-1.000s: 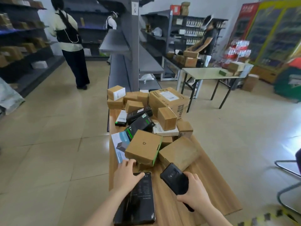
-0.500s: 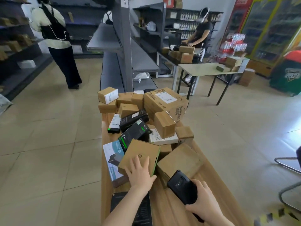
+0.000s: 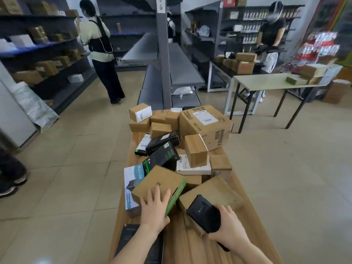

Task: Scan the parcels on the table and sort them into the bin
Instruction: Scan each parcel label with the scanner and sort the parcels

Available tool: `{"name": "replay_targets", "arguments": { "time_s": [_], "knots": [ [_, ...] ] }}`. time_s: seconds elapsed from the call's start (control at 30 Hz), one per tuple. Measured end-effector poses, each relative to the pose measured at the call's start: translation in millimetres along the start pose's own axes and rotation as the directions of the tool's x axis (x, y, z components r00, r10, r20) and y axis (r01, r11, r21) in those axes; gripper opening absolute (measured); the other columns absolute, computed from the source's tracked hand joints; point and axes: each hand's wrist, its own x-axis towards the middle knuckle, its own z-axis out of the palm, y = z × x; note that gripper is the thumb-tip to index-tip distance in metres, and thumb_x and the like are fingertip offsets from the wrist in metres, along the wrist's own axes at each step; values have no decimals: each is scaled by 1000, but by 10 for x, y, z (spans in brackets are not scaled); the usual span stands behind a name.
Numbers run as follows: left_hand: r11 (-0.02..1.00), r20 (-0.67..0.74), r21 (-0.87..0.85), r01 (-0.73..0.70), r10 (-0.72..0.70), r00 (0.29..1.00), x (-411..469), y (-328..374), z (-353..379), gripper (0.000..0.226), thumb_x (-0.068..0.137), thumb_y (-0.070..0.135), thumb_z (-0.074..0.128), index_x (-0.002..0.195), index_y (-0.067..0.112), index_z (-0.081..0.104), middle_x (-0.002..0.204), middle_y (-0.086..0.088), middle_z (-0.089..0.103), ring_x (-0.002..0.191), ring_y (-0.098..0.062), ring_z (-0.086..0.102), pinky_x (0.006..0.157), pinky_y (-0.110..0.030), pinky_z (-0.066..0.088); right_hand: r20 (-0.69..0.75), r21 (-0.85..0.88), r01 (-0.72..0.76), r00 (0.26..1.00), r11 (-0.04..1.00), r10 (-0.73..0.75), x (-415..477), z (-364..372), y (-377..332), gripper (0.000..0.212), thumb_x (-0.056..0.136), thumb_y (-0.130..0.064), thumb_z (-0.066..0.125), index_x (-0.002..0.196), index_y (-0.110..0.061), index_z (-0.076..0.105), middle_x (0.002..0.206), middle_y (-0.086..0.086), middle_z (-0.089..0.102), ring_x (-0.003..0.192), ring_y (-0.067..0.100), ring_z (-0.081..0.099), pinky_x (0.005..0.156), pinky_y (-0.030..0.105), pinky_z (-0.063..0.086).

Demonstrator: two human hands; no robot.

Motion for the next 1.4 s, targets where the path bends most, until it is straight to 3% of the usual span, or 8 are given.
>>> {"name": "replay_targets", "arguments": {
  "time_s": [0.17, 0.37, 0.6, 0.9, 1.03, 1.17, 1.3, 1.4],
  "knots": [
    [995, -115, -89, -51, 41, 993, -56, -121, -154, 82, 91, 46, 55, 153, 38, 2, 159, -8, 13, 145, -32, 19, 116, -46, 25, 7, 14, 112, 994, 994, -112, 152, -149, -42, 87, 58, -55, 74, 133, -28, 40, 113, -11, 44, 108, 11, 47, 88, 32, 51],
    [976, -265, -203, -79, 23, 964, 21, -350, -412, 59, 99, 36, 46, 151, 37, 19, 151, -6, 23, 130, -19, 38, 98, -24, 46, 15, 4, 155, 988, 988, -155, 343, -185, -164, 85, 57, -47, 78, 132, -29, 41, 110, -12, 42, 104, 9, 46, 87, 33, 53],
    [940, -371, -338, -52, -82, 925, 33, -686, -640, 48, 100, 29, 46, 147, 30, 35, 144, -6, 27, 119, -14, 44, 94, -21, 45, -2, 16, 171, 985, 985, -171, 498, -116, -372, 89, 57, -43, 79, 135, -29, 39, 121, -11, 44, 114, 10, 47, 92, 35, 53],
    [756, -342, -653, 42, -344, 875, -13, -1029, -668, 42, 102, 25, 43, 143, 21, 43, 133, -3, 30, 109, -6, 41, 75, -9, 43, 38, -21, 185, 982, 982, -185, 600, 39, -690, 88, 58, -45, 79, 134, -30, 38, 120, -10, 43, 113, 12, 47, 91, 37, 53],
    [739, -318, -669, 81, -383, 867, -8, -1207, -601, 38, 103, 21, 40, 139, 14, 49, 139, -5, 28, 114, -7, 38, 89, -14, 36, 50, -29, 182, 982, 983, -181, 629, 142, -817, 91, 59, -44, 77, 139, -29, 36, 125, -9, 42, 117, 13, 46, 94, 37, 51],
    [728, -268, -677, 106, -378, 886, 16, -1393, -439, 41, 100, 30, 48, 138, 15, 50, 144, -1, 28, 125, -16, 43, 103, -28, 41, 80, -47, 171, 983, 984, -167, 656, 233, -889, 93, 59, -43, 76, 141, -29, 34, 130, -8, 41, 121, 15, 44, 96, 37, 49],
    [667, -212, -732, 138, -416, 884, 89, -1485, -379, 47, 95, 24, 57, 141, 18, 46, 140, -3, 36, 113, -14, 51, 90, -24, 45, 107, -74, 155, 983, 985, -146, 702, 313, -934, 93, 58, -43, 74, 141, -27, 35, 127, -8, 42, 122, 16, 43, 94, 38, 49],
    [644, -210, -748, 158, -457, 864, 113, -1555, -418, 42, 98, 20, 52, 139, 18, 47, 135, -4, 40, 108, -9, 46, 85, -20, 38, 109, -85, 151, 984, 985, -142, 725, 337, -960, 94, 58, -43, 74, 141, -27, 35, 127, -8, 42, 121, 16, 44, 93, 37, 49]
  ]
}}
